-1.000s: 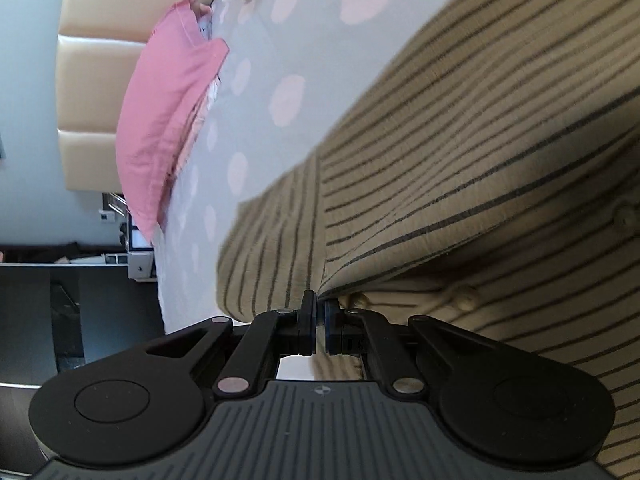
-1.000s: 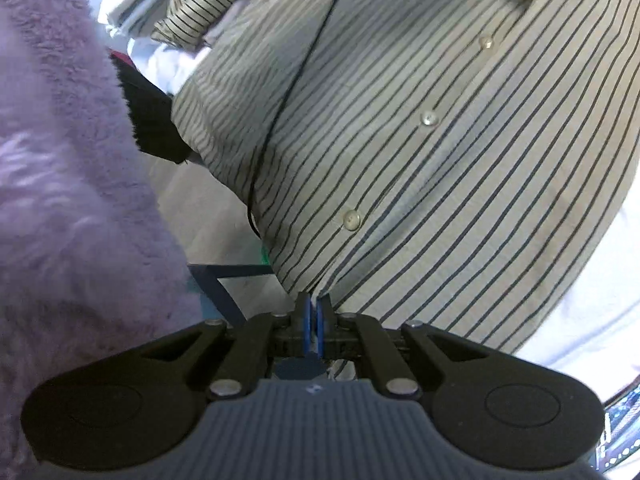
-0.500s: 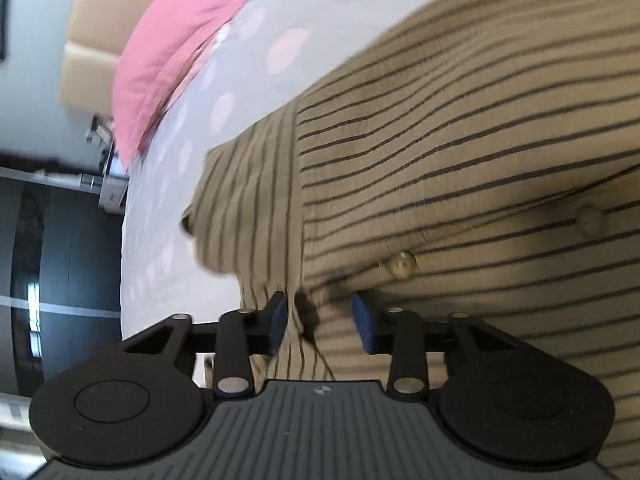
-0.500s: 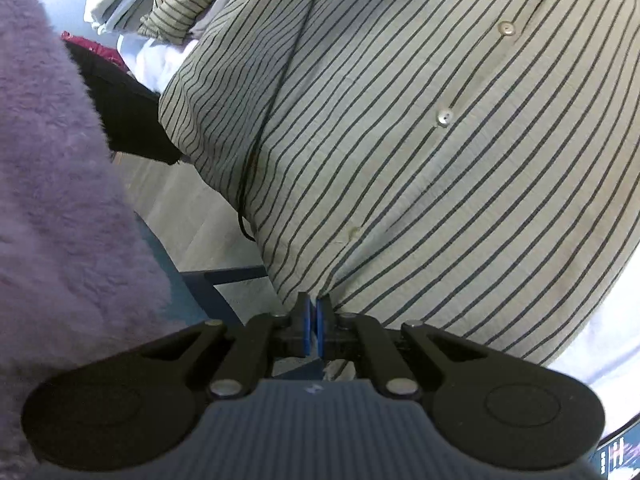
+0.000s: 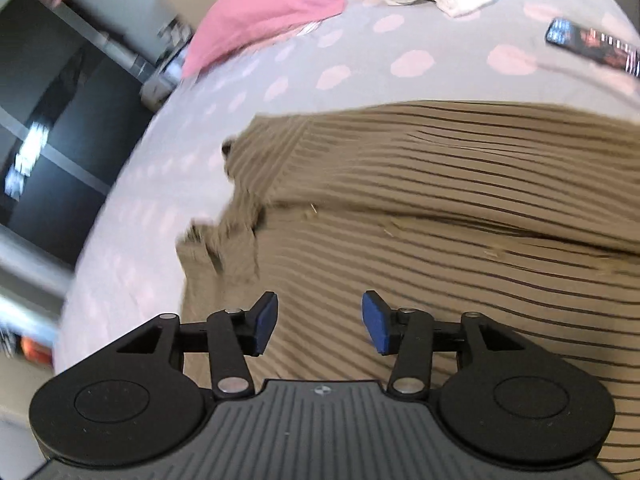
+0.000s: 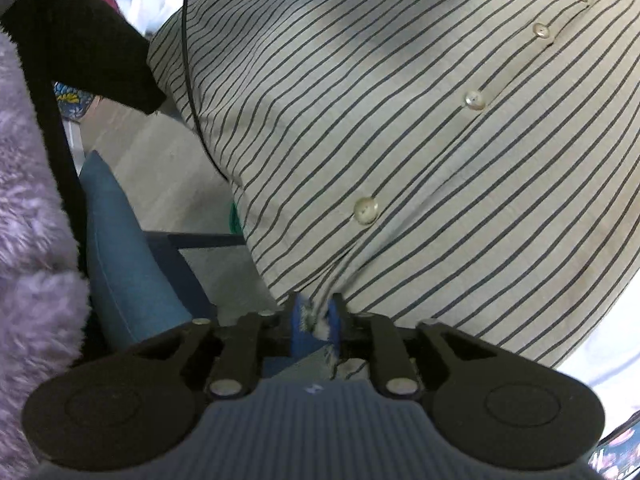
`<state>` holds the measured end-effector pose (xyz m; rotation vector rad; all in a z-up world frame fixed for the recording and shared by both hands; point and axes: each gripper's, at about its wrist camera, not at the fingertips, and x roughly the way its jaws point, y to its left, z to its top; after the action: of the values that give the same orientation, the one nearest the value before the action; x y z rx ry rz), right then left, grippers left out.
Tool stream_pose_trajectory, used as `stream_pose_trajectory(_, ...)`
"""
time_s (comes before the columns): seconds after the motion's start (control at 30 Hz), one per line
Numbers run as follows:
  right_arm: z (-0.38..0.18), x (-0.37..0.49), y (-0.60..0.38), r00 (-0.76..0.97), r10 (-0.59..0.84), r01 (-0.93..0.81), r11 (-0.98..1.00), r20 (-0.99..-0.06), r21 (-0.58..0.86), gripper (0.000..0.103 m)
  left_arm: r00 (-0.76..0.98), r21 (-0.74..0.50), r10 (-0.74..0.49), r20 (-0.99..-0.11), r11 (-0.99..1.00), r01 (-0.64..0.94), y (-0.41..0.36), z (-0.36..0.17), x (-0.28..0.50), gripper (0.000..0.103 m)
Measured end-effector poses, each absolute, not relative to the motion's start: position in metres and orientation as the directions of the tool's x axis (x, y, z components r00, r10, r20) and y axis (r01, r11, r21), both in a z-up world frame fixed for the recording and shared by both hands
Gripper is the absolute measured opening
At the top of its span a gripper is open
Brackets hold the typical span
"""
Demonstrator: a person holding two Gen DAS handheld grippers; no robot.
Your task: Fold clothes
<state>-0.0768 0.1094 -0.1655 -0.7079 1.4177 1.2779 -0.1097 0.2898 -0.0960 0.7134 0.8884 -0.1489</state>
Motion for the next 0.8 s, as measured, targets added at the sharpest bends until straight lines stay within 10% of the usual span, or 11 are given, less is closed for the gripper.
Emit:
stream_pose_trajectory(0.67,-0.143,-0.047,0.034,-0.048,0.266,-0.828,0.529,-0.963,0.187,0.035,0.583,0.270,0.177,-0.793,0.960,0.076,0.269,-0.091,-0.263,0.048)
stream_pose_trajectory(0.8,-0.163,-0.044,0.032,-0.053,0.194,-0.812,0.563,-0.980,0.155,0.019,0.591,0.301,0.179,-0.787,0.947,0.114,0.260,-0.093,-0.265,0.048)
